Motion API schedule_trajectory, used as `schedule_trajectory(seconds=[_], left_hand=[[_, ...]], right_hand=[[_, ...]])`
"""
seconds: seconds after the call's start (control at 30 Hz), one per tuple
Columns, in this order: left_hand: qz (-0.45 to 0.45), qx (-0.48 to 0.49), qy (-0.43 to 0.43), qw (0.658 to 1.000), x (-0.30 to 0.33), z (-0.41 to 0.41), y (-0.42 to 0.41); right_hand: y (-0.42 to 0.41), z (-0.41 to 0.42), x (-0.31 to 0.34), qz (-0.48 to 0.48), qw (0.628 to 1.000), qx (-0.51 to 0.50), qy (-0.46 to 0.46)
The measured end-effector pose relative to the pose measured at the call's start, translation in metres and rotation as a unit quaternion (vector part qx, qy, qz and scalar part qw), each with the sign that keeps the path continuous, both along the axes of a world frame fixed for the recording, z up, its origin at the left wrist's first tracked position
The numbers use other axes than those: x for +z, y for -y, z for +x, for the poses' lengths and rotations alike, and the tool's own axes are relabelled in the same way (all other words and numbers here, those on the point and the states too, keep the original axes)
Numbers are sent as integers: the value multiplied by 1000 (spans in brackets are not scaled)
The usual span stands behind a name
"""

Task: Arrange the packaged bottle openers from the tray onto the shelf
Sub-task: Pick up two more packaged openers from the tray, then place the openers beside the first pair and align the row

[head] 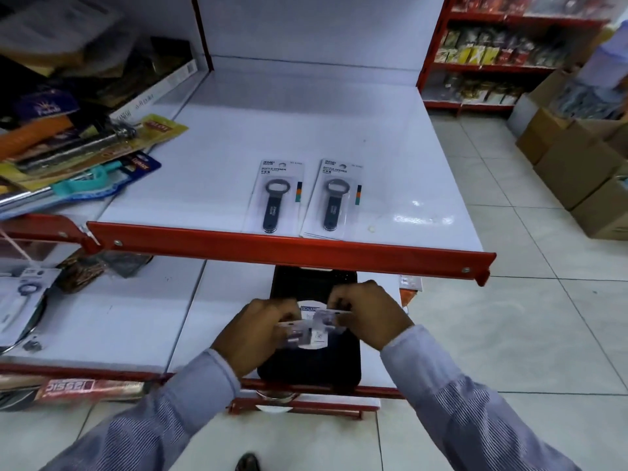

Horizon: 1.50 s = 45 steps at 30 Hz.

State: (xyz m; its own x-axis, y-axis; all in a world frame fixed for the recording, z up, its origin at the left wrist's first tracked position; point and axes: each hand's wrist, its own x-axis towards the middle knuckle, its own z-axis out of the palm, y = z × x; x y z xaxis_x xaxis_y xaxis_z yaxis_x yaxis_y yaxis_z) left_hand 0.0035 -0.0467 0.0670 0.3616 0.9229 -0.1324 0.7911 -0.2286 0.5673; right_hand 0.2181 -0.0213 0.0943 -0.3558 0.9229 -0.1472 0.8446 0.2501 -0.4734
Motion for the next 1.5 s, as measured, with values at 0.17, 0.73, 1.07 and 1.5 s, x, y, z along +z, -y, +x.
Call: schedule_trajectory(seconds=[0.17,0.73,1.07,1.5], left_hand=[[139,49,75,986,90,-16,34],[132,91,348,924,195,60,-129],[127,106,134,977,166,112,-184],[1,-164,-237,957,194,102,-154]], right_hand=[[50,11,83,192,969,-34,-152],[-102,97,184,120,908,-219,-337],[-140,112,138,121,960,-234,-92],[-104,108,176,-45,981,9,189]])
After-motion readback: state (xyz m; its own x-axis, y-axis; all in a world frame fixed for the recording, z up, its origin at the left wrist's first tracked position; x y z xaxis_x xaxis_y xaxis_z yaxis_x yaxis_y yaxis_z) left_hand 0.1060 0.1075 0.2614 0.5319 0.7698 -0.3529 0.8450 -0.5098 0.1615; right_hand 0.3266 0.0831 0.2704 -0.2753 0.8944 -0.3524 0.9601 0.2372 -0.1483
